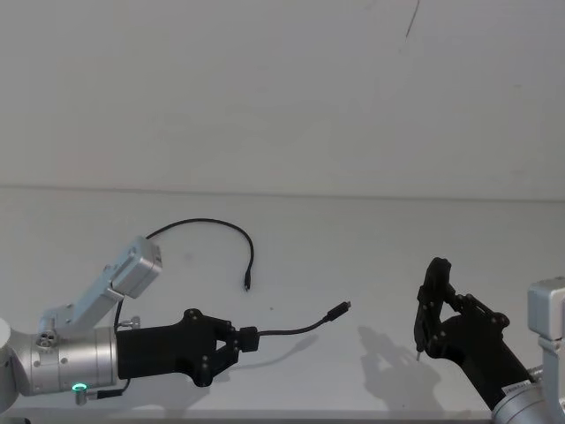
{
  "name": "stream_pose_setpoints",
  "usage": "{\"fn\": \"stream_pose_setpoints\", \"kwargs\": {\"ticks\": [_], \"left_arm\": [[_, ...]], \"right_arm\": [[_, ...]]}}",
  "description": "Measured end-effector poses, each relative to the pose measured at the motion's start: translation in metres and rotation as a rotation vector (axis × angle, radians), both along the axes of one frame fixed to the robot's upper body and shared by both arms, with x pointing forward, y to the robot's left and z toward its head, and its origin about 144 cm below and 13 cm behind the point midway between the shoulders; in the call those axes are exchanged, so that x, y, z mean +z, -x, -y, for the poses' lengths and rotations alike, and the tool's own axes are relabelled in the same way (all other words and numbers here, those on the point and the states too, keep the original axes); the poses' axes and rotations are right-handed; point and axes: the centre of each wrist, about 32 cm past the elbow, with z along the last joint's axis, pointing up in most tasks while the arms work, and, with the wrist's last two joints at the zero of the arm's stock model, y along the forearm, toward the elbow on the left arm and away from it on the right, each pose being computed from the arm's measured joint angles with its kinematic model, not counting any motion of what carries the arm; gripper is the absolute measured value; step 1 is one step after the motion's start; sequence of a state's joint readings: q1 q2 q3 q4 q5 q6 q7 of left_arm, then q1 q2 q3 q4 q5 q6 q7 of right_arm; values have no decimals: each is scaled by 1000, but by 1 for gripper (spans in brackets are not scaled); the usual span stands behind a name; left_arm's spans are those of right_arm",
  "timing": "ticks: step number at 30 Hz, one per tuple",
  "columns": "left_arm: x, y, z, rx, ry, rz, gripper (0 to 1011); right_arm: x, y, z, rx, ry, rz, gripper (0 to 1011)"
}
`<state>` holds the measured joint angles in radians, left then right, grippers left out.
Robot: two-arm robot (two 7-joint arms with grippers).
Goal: Pick up the data cable with the one hand.
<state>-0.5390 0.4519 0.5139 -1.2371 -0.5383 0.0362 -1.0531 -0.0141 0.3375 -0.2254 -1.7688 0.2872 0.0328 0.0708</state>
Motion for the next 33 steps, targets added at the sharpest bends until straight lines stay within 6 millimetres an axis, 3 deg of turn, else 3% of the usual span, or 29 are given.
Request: {"fn": "stream_pose_setpoints", "kwargs": {"ticks": [23,33], "left_arm": [[-3,-1,3,10,2,-1,43],[-3,-1,4,11,3,-1,44]], "right_arm": [[27,-14,7,151,-188,142,269],[26,-21,9,192,-264,152,269]]}}
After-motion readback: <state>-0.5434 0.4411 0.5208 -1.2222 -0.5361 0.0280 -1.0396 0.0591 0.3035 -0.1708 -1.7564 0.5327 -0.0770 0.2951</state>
